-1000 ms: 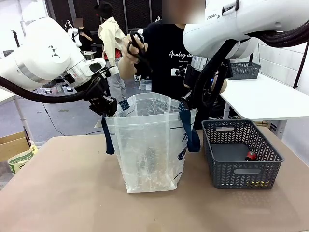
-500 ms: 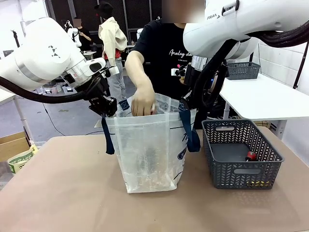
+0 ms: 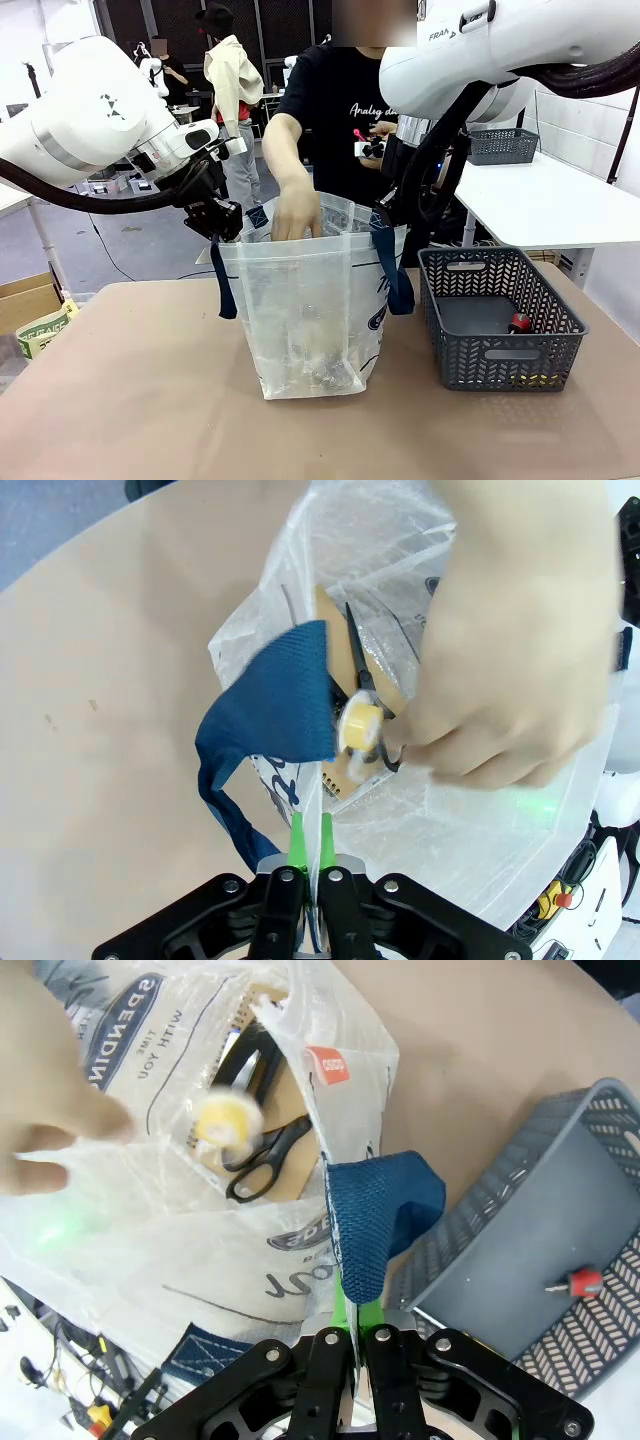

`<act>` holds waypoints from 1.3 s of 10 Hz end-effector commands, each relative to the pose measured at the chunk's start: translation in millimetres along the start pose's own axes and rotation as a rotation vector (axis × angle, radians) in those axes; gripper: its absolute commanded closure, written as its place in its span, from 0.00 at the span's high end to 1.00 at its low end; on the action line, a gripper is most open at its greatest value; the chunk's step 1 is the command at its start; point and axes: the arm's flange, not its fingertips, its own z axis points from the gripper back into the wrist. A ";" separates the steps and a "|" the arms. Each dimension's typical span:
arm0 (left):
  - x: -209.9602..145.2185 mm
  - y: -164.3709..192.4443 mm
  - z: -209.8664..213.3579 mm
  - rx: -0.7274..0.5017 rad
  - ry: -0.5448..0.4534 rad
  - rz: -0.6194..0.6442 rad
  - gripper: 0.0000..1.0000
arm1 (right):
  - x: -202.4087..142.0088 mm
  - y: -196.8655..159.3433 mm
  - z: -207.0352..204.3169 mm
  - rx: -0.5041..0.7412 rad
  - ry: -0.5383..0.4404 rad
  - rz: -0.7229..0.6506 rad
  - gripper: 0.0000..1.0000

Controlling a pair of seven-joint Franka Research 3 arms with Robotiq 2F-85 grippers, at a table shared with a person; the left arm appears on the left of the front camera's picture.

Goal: Transfer purchased items from the store into the shopping bag.
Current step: Move the Reusable shopping bag to the right side of the table.

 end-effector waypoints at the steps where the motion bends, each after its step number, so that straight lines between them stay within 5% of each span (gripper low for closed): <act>1: 0.6 0.2 1.4 0.007 -0.005 0.001 0.00 | -0.4 -1.0 -0.3 0.000 0.001 -0.002 0.00; 13: 0.6 0.2 1.4 0.007 -0.005 0.001 0.00 | -0.4 -1.0 -0.3 0.000 0.001 -0.002 0.00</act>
